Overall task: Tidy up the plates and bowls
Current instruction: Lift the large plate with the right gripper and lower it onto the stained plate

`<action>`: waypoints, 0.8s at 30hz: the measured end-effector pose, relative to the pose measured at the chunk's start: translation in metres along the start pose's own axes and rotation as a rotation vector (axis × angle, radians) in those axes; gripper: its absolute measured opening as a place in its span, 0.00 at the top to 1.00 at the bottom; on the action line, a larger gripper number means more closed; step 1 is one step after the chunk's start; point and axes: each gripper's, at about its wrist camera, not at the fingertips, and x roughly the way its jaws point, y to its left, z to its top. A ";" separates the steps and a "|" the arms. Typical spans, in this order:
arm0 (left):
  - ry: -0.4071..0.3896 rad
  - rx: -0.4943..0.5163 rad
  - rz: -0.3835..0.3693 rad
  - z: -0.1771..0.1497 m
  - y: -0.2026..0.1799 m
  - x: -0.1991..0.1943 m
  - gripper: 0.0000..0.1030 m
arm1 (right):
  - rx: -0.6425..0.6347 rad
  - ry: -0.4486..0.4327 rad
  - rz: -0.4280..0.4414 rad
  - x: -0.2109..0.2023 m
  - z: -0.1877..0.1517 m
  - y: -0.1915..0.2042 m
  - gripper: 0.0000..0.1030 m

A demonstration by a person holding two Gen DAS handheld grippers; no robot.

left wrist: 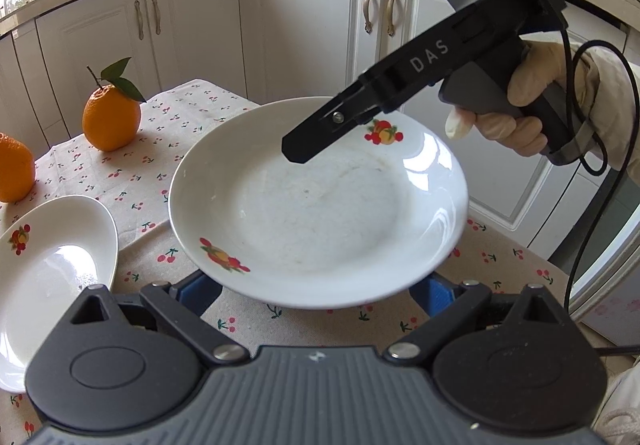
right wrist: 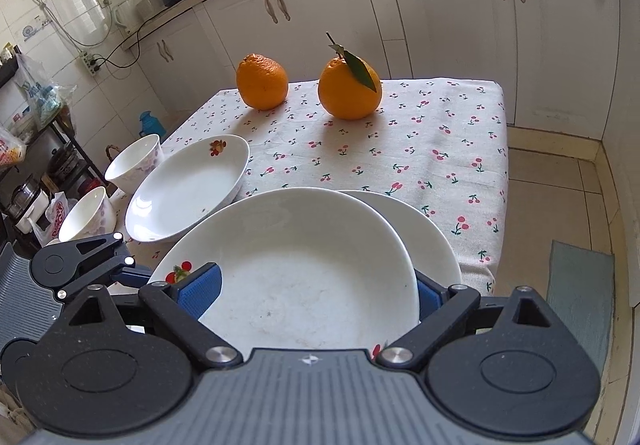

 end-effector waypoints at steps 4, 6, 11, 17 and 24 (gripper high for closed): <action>0.011 -0.013 -0.004 0.002 0.002 0.003 0.04 | 0.010 0.002 -0.002 0.001 -0.001 -0.003 0.05; 0.018 -0.015 0.001 0.003 0.003 0.006 0.04 | 0.014 0.001 -0.004 0.000 -0.002 -0.004 0.05; 0.020 -0.007 0.000 0.004 0.004 0.011 0.04 | 0.025 0.004 -0.021 0.000 -0.004 -0.006 0.05; 0.019 -0.017 0.000 0.004 0.010 0.014 0.04 | 0.044 0.010 -0.030 -0.003 -0.011 -0.008 0.05; 0.010 -0.018 0.008 0.003 0.013 0.018 0.03 | 0.053 0.013 -0.058 -0.009 -0.016 -0.009 0.05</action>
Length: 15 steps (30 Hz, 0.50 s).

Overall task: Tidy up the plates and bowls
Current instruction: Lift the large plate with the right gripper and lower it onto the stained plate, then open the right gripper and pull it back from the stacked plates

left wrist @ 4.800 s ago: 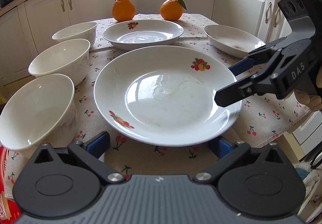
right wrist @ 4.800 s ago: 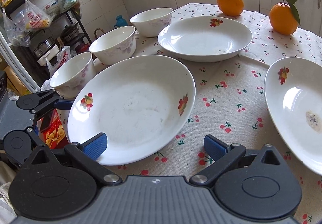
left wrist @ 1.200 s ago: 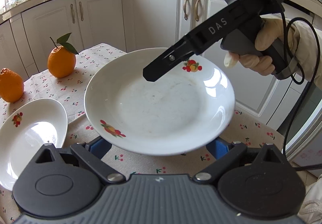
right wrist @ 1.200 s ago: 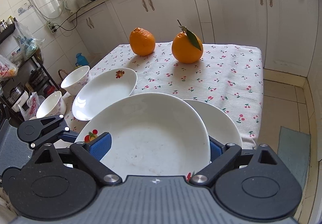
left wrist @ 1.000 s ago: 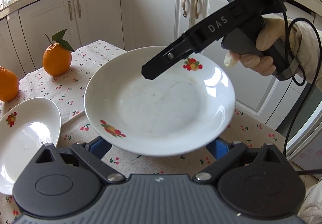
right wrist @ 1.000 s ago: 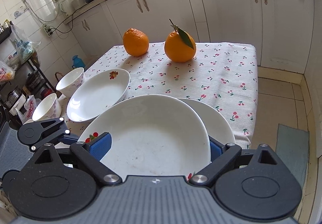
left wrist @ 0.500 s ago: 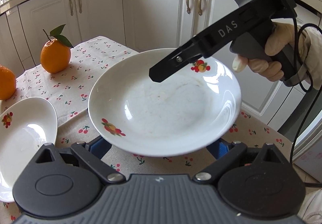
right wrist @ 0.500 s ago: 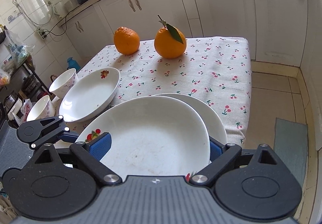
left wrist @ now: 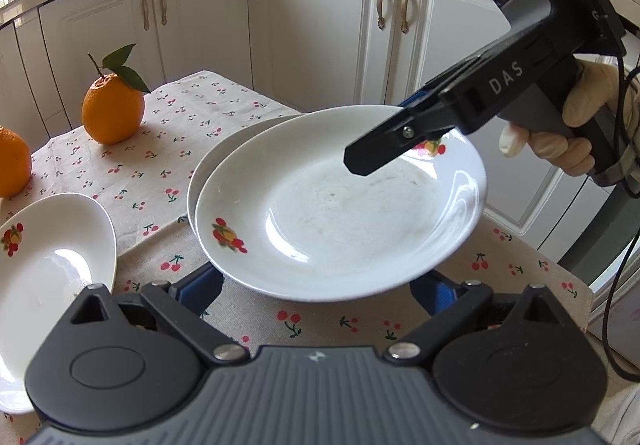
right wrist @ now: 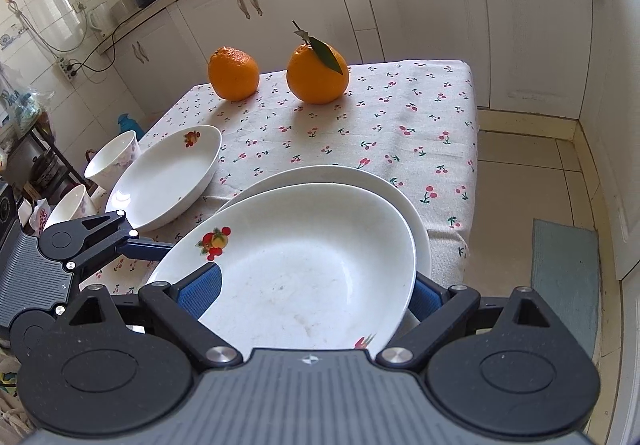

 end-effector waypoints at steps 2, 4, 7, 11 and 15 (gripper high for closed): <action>-0.004 -0.002 -0.002 0.000 0.001 0.000 0.03 | 0.003 -0.001 -0.002 -0.002 -0.001 0.000 0.05; -0.005 -0.004 -0.003 0.000 0.001 0.001 0.02 | 0.003 0.000 -0.010 -0.004 -0.002 0.002 0.05; -0.008 -0.005 -0.001 -0.001 0.001 0.000 0.02 | 0.005 0.000 -0.027 -0.007 -0.004 0.004 0.04; -0.012 -0.002 0.004 -0.001 -0.001 -0.001 0.02 | 0.008 0.003 -0.051 -0.011 -0.005 0.009 0.04; -0.017 -0.005 0.007 -0.002 -0.001 -0.001 0.02 | 0.007 0.013 -0.070 -0.012 -0.008 0.014 0.04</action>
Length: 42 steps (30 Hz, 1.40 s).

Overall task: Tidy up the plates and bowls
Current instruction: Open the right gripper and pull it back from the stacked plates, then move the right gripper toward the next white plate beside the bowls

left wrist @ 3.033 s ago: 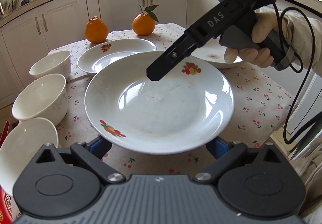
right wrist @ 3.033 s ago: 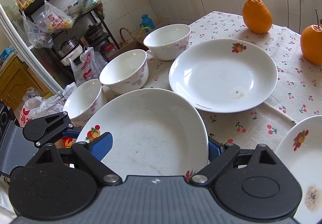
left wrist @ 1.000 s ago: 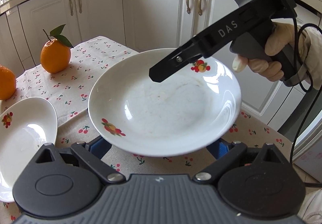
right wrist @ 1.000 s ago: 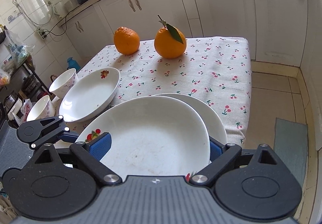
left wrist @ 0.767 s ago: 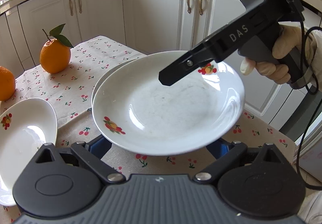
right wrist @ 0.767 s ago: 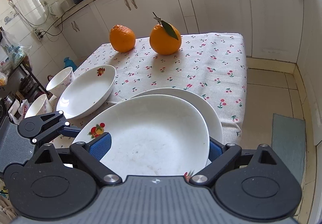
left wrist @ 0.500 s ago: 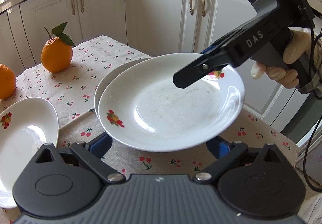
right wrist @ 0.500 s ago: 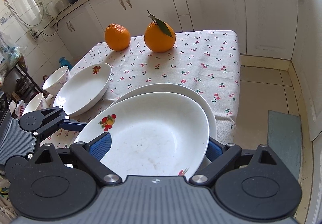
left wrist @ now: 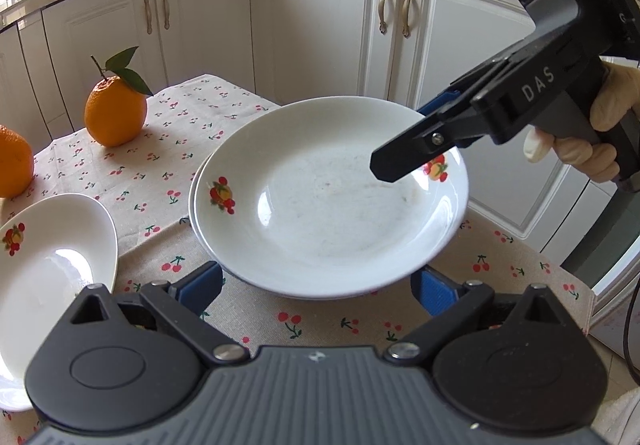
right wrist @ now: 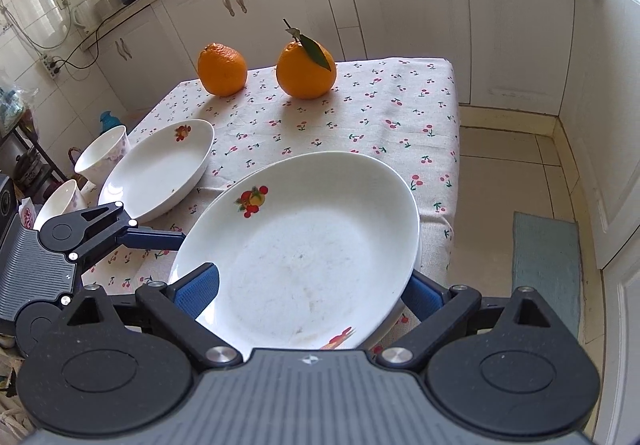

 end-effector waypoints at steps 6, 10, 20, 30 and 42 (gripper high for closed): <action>-0.005 -0.005 0.008 -0.001 -0.001 -0.002 0.03 | -0.016 0.024 -0.050 0.002 -0.007 0.009 0.04; -0.008 -0.009 0.017 -0.002 0.000 -0.004 0.03 | -0.028 0.041 -0.082 0.005 -0.009 0.015 0.01; -0.040 -0.074 0.046 -0.015 0.004 -0.029 0.03 | -0.066 0.008 -0.096 -0.009 -0.020 0.036 0.00; -0.076 -0.279 0.240 -0.047 0.025 -0.067 0.02 | -0.015 -0.084 -0.033 -0.015 -0.045 0.083 0.00; -0.038 -0.384 0.424 -0.074 0.057 -0.072 0.02 | -0.119 -0.134 -0.016 -0.014 -0.047 0.121 0.00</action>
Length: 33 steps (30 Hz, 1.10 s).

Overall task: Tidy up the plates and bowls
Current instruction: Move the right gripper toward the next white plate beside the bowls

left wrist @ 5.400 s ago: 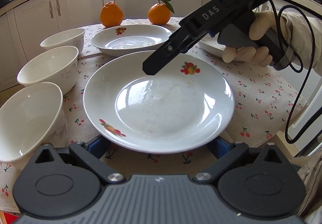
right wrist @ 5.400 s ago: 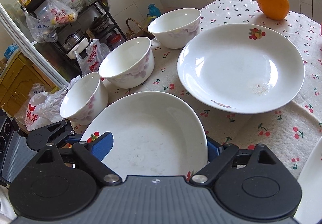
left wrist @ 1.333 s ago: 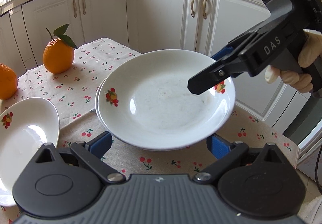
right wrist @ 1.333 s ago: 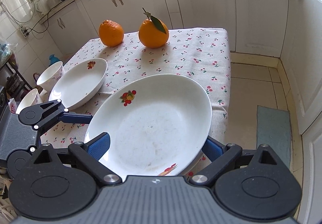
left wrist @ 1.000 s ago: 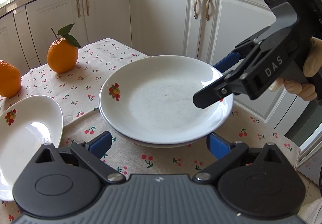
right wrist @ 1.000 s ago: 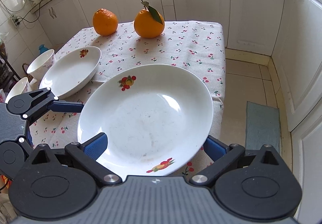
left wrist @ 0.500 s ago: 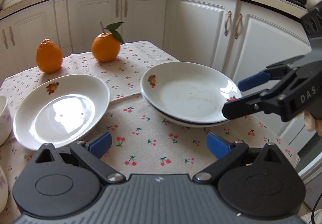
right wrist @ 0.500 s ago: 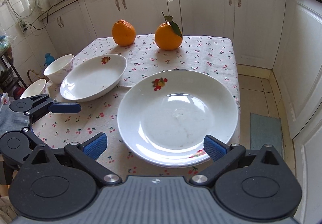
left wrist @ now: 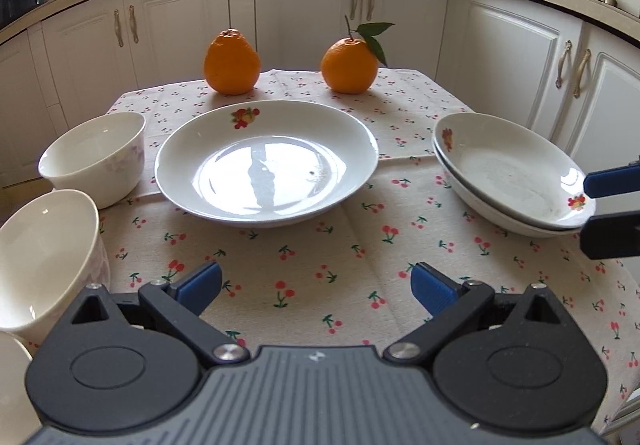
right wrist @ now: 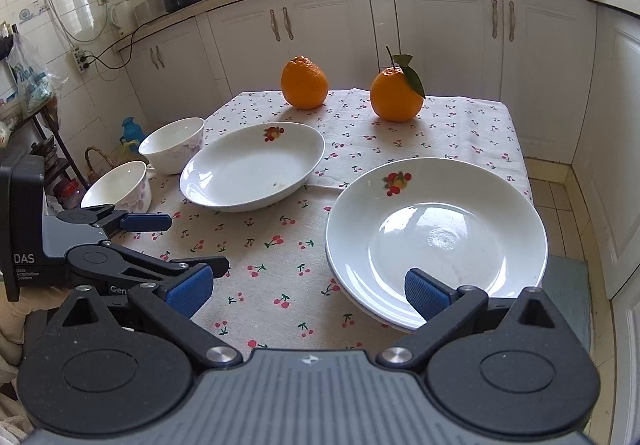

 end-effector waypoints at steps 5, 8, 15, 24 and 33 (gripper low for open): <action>-0.004 -0.022 0.050 0.004 0.007 0.014 0.02 | -0.074 0.081 -0.017 0.012 0.011 0.009 0.00; 0.006 -0.052 0.063 0.004 0.012 0.023 0.02 | -0.120 0.116 -0.045 0.022 0.020 0.013 0.00; 0.009 -0.063 0.084 0.003 0.011 0.033 0.00 | -0.224 0.134 -0.056 0.045 0.049 0.018 0.00; -0.003 -0.069 0.112 0.011 0.012 0.044 0.00 | -0.339 0.167 -0.051 0.089 0.090 0.018 0.00; 0.002 -0.054 0.092 0.012 0.014 0.044 0.00 | -0.300 0.251 0.061 0.148 0.121 0.002 0.00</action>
